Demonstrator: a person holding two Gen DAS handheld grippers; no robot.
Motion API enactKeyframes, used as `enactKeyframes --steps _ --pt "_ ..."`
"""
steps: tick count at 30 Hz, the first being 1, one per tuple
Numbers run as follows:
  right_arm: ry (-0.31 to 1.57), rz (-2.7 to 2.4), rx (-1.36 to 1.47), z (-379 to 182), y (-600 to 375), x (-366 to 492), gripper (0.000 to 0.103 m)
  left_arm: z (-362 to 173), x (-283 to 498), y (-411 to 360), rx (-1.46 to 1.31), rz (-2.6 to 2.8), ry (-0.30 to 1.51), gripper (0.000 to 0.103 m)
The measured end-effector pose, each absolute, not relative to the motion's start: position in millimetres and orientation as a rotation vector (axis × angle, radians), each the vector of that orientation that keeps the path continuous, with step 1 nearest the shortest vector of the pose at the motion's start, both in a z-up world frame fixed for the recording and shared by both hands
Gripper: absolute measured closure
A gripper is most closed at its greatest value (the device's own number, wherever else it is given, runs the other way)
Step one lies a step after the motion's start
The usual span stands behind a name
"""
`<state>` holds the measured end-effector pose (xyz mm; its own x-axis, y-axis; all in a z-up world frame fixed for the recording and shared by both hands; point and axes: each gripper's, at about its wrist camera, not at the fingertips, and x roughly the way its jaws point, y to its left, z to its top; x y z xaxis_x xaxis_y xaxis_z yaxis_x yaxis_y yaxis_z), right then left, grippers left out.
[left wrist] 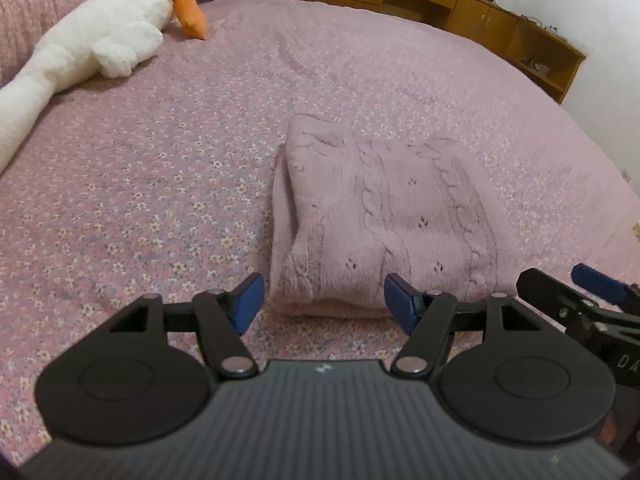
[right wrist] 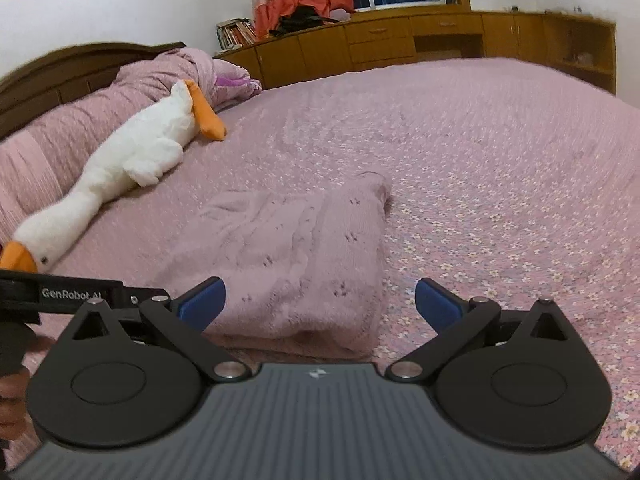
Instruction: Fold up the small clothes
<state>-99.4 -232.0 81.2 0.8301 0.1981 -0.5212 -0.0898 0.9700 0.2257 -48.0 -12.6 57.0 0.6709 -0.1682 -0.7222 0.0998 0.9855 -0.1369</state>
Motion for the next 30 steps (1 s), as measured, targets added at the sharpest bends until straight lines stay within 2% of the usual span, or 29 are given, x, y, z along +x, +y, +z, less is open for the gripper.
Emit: enactKeyframes --steps 13,30 --pt "0.614 0.151 0.141 44.6 -219.2 -98.1 0.0 24.8 -47.7 -36.6 0.016 -0.097 0.887 0.035" --pt "0.644 0.154 0.157 32.5 -220.3 -92.6 0.0 19.4 -48.5 -42.2 0.049 -0.089 0.899 0.035"
